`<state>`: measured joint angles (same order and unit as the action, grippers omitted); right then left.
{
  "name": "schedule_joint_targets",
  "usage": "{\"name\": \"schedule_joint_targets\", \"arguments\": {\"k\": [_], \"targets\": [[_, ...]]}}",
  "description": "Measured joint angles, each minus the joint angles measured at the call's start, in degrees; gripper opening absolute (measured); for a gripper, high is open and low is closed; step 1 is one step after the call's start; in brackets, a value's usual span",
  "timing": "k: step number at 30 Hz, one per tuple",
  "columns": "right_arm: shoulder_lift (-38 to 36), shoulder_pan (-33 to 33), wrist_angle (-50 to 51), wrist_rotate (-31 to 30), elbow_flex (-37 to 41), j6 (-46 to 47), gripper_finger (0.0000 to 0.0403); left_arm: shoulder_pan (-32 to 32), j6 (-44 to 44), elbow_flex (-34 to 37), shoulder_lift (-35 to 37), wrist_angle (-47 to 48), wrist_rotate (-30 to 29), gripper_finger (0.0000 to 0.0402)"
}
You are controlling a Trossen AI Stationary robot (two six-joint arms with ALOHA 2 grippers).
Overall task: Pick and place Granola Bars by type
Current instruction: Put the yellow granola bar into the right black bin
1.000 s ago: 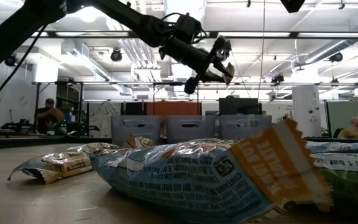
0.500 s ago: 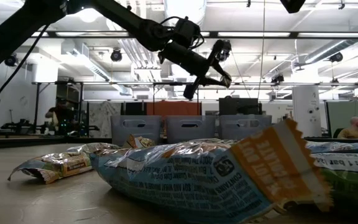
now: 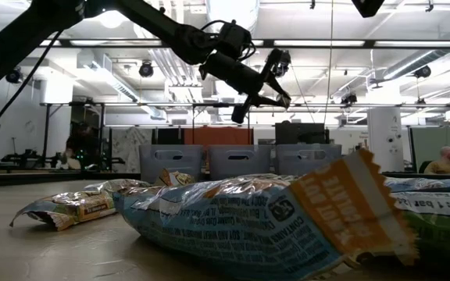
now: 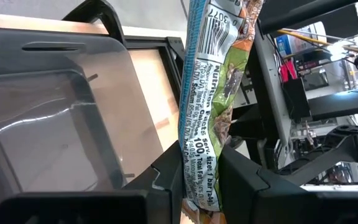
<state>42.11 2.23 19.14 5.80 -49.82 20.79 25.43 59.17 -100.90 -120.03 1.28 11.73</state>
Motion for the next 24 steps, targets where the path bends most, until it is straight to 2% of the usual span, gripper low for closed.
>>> {"name": "schedule_joint_targets", "arguments": {"k": [17,24], "targets": [[-0.01,-0.01,-0.07,0.04,0.0,-0.25,0.0008,0.02,0.09,0.0,0.0,-0.34,-1.27,0.0064],[0.0,-0.01,-0.07,0.04,0.0,-0.47,0.0008,0.02,1.79,0.0,0.0,-4.8,-1.24,0.0064]]}}
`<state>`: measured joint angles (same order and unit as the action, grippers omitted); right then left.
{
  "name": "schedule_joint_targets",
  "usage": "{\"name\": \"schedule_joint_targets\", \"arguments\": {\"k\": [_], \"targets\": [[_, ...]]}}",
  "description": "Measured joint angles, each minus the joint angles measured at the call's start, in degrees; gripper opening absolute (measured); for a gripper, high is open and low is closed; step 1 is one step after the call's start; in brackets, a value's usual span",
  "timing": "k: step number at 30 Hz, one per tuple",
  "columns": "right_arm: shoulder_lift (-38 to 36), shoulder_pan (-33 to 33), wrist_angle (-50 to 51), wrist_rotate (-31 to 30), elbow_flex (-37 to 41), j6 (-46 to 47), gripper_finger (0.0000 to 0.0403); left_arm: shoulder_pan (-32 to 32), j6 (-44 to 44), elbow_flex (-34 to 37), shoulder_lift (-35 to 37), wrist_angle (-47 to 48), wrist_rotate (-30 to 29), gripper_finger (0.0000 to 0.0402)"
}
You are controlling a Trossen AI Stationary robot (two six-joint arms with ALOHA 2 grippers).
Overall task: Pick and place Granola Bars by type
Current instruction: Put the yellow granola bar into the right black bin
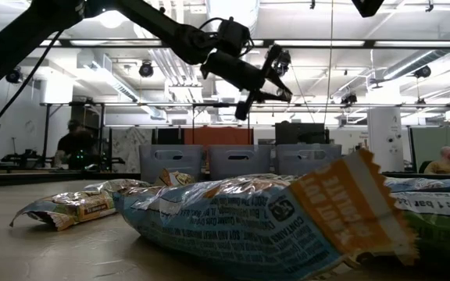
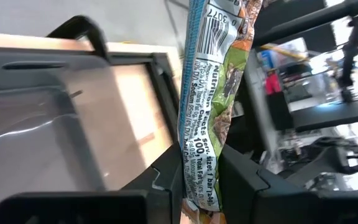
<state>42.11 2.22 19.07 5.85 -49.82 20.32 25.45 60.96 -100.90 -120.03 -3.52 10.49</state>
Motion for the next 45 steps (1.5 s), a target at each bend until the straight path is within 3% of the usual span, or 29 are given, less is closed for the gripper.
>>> {"name": "schedule_joint_targets", "arguments": {"k": [14,20,27,33,45], "targets": [[0.0,0.02,-0.07,0.06,0.0,0.02,0.0008,-0.17,2.13,-0.94,-1.64,-2.4,0.43,0.0064],[-0.02,0.02,-0.18,0.15,0.02,0.26,0.0008,-0.37,3.38,-6.7,-6.07,-3.58,2.58,0.0064],[-0.02,0.02,-0.13,0.15,0.02,0.04,0.0008,-0.44,3.46,-13.62,-8.63,6.35,3.61,0.0064],[-0.02,0.02,-0.09,0.13,0.02,-0.35,0.0008,-0.52,5.61,-14.34,-8.39,14.85,4.08,0.0064],[-0.02,0.02,-0.13,0.11,0.02,-0.81,0.0008,-0.46,14.61,-14.21,-8.46,15.56,4.98,0.0064]]}}
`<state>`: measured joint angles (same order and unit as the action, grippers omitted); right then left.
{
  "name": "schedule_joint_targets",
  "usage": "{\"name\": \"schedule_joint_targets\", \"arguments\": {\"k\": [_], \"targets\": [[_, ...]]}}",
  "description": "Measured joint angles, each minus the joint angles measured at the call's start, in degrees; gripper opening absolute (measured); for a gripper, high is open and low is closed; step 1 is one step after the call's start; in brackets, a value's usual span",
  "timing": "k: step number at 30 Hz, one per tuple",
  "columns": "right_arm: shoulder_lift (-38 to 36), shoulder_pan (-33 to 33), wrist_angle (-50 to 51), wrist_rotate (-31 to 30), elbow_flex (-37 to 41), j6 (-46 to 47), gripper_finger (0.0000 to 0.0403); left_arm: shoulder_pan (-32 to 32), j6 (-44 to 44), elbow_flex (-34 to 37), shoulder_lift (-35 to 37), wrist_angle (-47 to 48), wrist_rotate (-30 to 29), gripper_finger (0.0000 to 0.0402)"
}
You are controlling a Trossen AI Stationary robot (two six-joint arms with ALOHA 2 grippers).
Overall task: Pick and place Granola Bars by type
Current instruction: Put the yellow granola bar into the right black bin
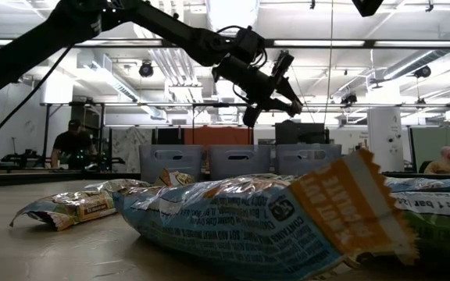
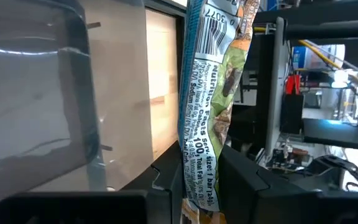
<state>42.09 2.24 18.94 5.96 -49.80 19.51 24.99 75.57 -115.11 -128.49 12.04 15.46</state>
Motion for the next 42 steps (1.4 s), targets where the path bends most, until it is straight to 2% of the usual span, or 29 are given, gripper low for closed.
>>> {"name": "schedule_joint_targets", "arguments": {"k": [20,27,42], "targets": [[-0.02,0.0,-0.45,-0.07,-0.02,-0.02,0.0008,-0.07,0.02,0.11,0.0,5.8,-1.21,0.0064],[-0.02,-0.01,-0.44,-0.04,-0.07,-0.02,0.0008,-0.11,2.78,1.54,0.0,6.15,-1.38,0.0065],[-0.02,-0.01,-0.44,-0.04,-0.11,-0.22,0.0008,-0.2,2.63,2.05,-0.02,4.98,-1.2,0.0065]]}}
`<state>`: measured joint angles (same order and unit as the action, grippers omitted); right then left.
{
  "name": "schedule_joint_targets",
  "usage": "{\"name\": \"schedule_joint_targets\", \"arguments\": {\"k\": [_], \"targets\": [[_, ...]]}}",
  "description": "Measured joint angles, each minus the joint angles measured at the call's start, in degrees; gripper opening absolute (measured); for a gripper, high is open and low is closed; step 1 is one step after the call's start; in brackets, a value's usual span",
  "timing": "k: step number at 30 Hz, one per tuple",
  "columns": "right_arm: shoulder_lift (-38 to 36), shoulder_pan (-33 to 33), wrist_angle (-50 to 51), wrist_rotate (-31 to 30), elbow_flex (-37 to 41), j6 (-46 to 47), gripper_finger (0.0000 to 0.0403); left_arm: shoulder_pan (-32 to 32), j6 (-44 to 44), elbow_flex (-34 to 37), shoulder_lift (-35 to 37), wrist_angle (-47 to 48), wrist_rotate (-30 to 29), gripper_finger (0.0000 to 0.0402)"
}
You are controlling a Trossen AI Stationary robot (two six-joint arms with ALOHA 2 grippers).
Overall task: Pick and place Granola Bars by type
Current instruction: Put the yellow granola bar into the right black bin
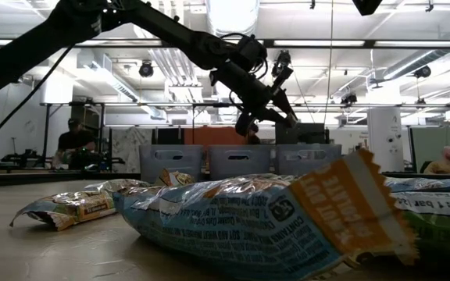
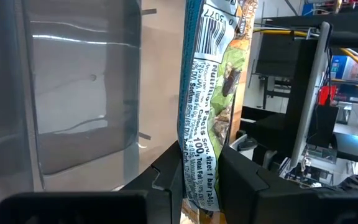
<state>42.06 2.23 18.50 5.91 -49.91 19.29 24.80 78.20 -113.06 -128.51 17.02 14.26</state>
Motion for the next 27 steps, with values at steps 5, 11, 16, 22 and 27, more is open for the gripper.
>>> {"name": "schedule_joint_targets", "arguments": {"k": [5,11,16,22,27], "targets": [[0.0,0.01,0.02,0.0,0.0,0.0,0.0008,0.0,-0.14,0.0,0.0,0.06,-0.2,0.0065],[0.0,0.01,0.02,0.0,0.0,0.0,0.0008,0.0,-0.16,0.0,0.0,-0.58,-0.2,0.0065],[0.0,0.01,0.02,0.0,0.0,0.04,0.0008,0.0,-0.13,0.0,0.0,-0.78,-0.2,0.0086],[0.0,0.01,0.02,0.0,0.0,0.2,0.0008,0.0,0.13,0.0,0.0,-0.67,-0.23,0.0133],[0.0,0.01,0.02,0.0,0.0,0.17,0.0008,0.0,-0.09,0.54,0.0,-0.79,0.28,0.0142]]}}
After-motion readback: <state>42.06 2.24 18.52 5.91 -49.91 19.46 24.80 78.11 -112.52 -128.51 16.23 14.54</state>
